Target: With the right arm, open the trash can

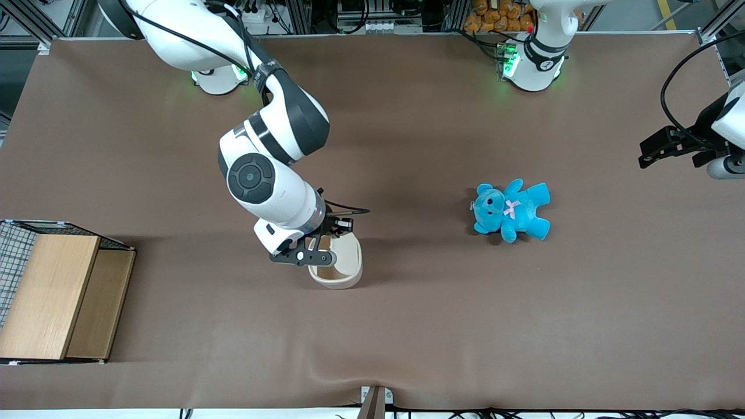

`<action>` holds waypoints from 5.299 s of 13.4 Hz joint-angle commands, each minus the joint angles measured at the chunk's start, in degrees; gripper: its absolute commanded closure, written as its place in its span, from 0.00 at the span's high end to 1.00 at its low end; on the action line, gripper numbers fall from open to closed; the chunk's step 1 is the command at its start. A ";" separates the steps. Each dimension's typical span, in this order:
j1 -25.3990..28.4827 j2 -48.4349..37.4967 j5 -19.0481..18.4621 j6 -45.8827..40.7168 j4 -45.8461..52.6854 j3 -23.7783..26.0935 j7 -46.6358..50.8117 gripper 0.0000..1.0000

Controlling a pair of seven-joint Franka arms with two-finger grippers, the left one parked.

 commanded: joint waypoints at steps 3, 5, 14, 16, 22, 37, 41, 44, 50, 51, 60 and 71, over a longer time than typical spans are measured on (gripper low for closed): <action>-3.41 -4.49 5.94 -6.05 0.47 -0.03 0.74 0.61; -5.08 -6.42 5.86 -8.52 0.29 -0.38 0.13 1.00; -20.55 -8.81 5.33 -19.60 -0.23 -0.74 -22.88 1.00; -22.66 -8.90 3.41 -20.74 -0.32 -0.74 -23.25 1.00; -24.86 -16.35 -3.54 -21.18 -6.11 -0.74 -25.27 1.00; -26.80 -41.05 -9.96 -21.53 -26.42 -0.74 -25.88 1.00; -27.76 -41.50 -9.87 -21.19 -25.90 -0.82 -25.98 1.00; -28.56 -41.42 -9.96 -21.62 -24.67 -0.74 -26.16 1.00; -28.65 -41.24 -10.05 -21.80 -24.67 -0.65 -25.71 1.00; -28.65 -41.15 -10.05 -21.80 -24.58 -0.65 -25.80 1.00; -28.47 -40.80 -10.22 -21.71 -24.14 -0.65 -28.70 1.00; -28.82 -40.27 -11.63 -21.80 -23.44 -0.56 -28.53 1.00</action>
